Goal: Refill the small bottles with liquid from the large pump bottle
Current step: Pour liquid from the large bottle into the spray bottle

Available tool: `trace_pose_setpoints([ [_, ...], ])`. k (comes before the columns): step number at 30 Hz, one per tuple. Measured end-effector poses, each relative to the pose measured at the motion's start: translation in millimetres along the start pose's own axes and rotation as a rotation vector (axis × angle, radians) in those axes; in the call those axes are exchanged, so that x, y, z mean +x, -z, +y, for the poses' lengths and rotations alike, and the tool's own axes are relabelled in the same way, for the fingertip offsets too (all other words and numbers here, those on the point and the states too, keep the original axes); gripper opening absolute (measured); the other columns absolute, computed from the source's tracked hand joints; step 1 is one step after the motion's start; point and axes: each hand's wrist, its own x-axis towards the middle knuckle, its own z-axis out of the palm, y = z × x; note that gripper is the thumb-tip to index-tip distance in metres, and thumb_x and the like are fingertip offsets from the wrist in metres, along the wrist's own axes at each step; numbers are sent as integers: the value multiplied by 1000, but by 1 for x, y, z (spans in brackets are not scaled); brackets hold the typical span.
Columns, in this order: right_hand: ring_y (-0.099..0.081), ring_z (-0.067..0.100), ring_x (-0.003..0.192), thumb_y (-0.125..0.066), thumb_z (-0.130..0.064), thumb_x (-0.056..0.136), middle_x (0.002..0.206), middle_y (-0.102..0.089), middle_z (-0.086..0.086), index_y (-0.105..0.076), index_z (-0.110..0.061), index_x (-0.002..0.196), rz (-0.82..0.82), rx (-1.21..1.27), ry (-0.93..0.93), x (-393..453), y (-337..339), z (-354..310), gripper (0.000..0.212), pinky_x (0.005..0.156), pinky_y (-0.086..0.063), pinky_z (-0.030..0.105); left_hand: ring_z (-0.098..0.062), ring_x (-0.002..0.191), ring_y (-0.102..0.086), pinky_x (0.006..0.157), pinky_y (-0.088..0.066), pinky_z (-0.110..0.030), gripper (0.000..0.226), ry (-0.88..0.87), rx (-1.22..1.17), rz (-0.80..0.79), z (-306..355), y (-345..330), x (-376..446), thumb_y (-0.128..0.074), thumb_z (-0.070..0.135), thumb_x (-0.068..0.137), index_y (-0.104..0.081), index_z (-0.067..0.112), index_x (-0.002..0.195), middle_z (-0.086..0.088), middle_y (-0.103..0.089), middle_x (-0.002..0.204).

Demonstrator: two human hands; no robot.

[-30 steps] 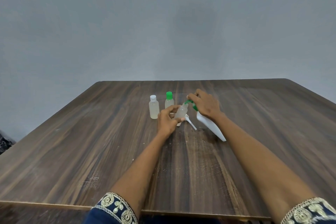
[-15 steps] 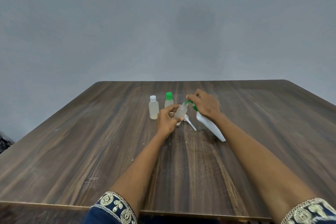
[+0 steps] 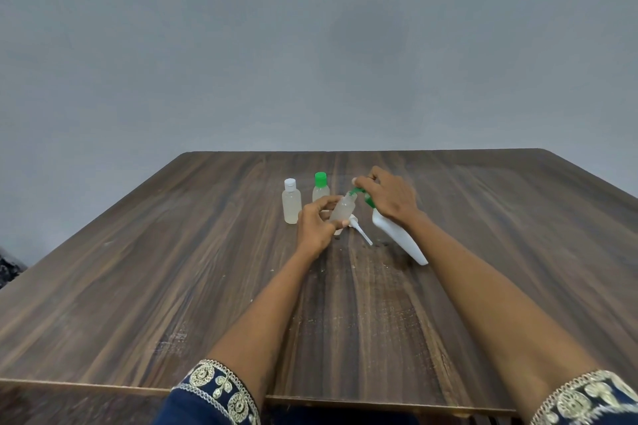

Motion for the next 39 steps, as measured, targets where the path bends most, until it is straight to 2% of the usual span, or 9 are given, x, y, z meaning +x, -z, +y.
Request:
trace_pose_setpoints([
  [4,-50,22,73,-42,-50,84,73,-57,0,-44,-17,78,-25,1,-14,0,0,0,34,65,-35,36,-15,89,-62,83,-54,-32,44,5,-1,2,-1,0,-1,-78,3,68,-67,15,109,-2,-67,99],
  [8,-49,23,73,-45,-41,89,70,-51,-3,-44,-16,78,-12,-6,-29,-1,0,-1,27,61,-30,33,-15,92,-60,83,-51,-28,44,3,7,-10,-2,1,-4,-77,1,69,-66,12,111,0,-64,99],
  [15,-50,20,72,-34,-59,75,77,-61,3,-49,-14,79,8,-6,-2,0,0,-1,47,69,-36,36,-17,95,-60,84,-54,-31,44,14,-3,7,1,-2,-1,-77,3,70,-65,13,112,-5,-66,107],
  [18,-48,19,70,-38,-56,77,70,-54,-2,-44,-18,76,-4,14,-22,-1,1,0,39,67,-35,35,-17,94,-61,83,-53,-30,45,15,0,7,2,-2,-2,-77,2,70,-65,13,112,-6,-66,107],
  [22,-45,20,67,-47,-41,87,67,-46,-5,-36,-20,73,9,2,-27,-2,0,1,27,60,-31,33,-10,85,-60,77,-50,-18,45,11,0,-1,1,-2,-4,-77,0,68,-66,13,110,0,-66,97],
  [25,-46,21,68,-44,-45,82,67,-49,-4,-38,-20,74,12,12,-28,-3,1,0,27,60,-30,33,-8,83,-60,79,-51,-22,44,8,-10,6,1,-2,-5,-77,-1,68,-67,13,109,-1,-67,96],
  [29,-52,21,73,-42,-53,82,78,-63,4,-44,-17,77,29,-6,-7,-3,3,0,36,65,-34,33,-14,90,-60,82,-53,-29,46,6,-7,4,3,-3,-2,-77,0,69,-65,11,111,-1,-65,100],
  [32,-49,22,72,-50,-45,90,75,-57,2,-42,-18,77,17,5,-29,-3,4,0,31,66,-34,35,-14,89,-59,82,-53,-30,46,10,-10,1,5,-4,-2,-76,-2,69,-65,11,112,-1,-64,98],
  [39,-45,22,68,-49,-36,89,68,-49,-1,-37,-19,75,16,29,-46,-6,6,-1,26,60,-31,34,-12,89,-59,80,-51,-24,45,-4,-9,-4,2,-4,-4,-77,0,69,-66,10,111,-3,-66,101],
])
